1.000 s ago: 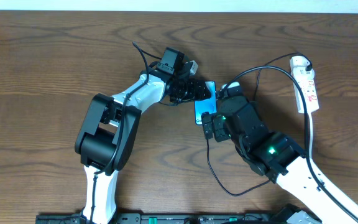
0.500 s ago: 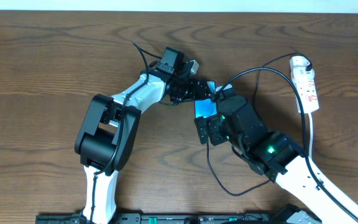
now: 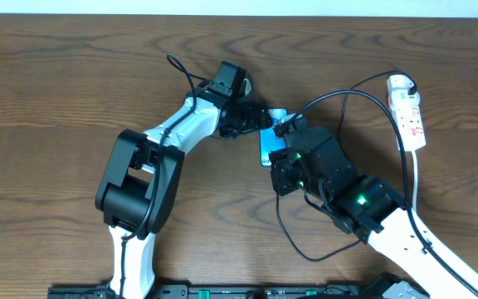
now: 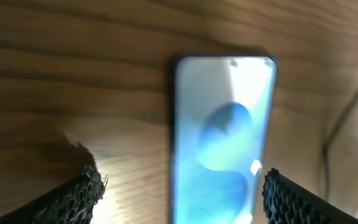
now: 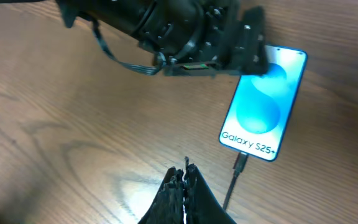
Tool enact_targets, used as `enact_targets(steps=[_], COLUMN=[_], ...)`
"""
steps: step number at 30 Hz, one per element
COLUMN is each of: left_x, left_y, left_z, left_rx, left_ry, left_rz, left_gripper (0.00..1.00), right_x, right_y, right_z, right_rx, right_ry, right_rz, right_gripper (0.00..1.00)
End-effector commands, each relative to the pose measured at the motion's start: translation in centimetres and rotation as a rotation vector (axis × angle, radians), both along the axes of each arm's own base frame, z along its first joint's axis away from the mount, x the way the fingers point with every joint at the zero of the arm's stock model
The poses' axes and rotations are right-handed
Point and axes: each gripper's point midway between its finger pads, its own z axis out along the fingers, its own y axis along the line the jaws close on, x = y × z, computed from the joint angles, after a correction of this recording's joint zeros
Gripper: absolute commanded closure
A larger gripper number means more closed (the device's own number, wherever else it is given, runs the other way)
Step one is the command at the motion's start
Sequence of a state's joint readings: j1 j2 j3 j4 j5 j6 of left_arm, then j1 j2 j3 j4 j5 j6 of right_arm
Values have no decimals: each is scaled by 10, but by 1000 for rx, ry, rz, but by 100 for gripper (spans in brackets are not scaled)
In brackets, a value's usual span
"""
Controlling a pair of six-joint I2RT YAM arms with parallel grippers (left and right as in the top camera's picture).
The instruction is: Plug charger to phone and switch on socket
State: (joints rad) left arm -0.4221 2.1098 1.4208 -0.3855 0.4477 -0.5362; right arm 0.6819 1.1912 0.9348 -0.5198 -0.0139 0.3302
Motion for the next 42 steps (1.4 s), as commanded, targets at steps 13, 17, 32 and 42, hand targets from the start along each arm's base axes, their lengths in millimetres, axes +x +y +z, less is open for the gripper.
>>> enact_targets(steps=[13,17,32,42], left_x=[-34,-27,-116,-215], left_y=[113,110,221,294], left_z=[10,66,272,291], left_rx=[552,486,585,726], left_ry=[-2,-125,-549,-535], left_rz=[125,160,543,714], left_gripper=[14,14,14,4], right_x=[14,19,71,153], right_y=[-189,-227,-369,-393], right_z=[3,-14,-58,-115], right_rx=[-66,33,34,53], right_ry=[103,224,471,592], right_rz=[-800,-925,-1273,-1242], right_gripper=[99,99,99,99])
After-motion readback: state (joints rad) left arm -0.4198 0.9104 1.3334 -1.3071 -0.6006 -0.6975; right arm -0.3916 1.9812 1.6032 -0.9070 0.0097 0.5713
